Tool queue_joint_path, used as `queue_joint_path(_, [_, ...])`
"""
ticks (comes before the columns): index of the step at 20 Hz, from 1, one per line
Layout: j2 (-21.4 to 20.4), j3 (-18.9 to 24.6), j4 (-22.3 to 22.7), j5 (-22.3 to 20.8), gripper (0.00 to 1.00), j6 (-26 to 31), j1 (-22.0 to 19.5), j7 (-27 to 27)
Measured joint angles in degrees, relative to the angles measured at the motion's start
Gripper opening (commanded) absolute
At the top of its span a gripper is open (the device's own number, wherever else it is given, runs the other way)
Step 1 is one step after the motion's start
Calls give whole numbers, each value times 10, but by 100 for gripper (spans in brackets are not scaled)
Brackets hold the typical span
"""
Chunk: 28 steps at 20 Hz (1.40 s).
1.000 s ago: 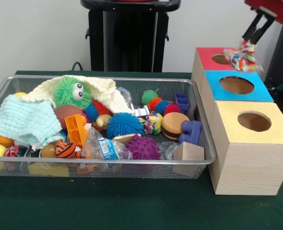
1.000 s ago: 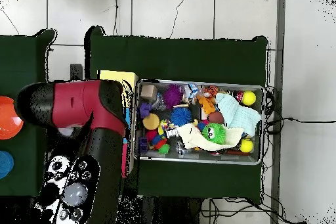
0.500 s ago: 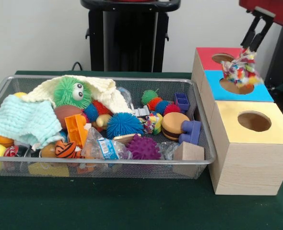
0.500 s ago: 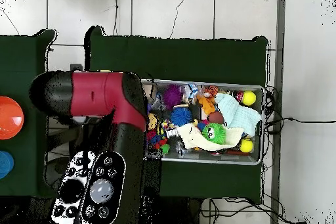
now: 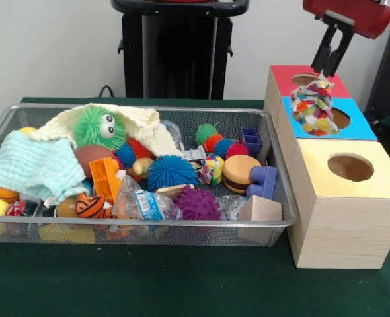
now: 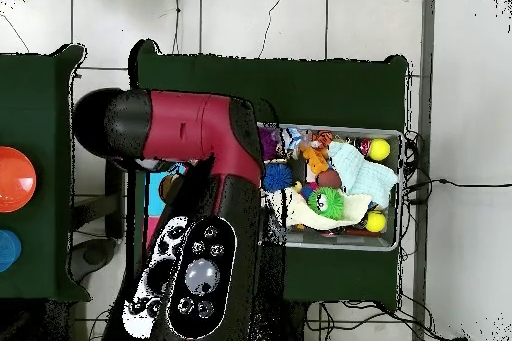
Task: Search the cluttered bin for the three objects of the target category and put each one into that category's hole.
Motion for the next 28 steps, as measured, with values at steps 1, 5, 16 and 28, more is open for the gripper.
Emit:
queue_joint_path(1, [0, 0, -2, 0, 0, 0, 0, 0])
queue_joint_path(5, [11, 3, -29, 4, 0, 6, 2, 0])
queue_joint_path(16, [50, 3, -98, 25, 0, 25, 25, 0])
queue_joint_path(28, [74, 14, -86, 63, 0, -38, 27, 0])
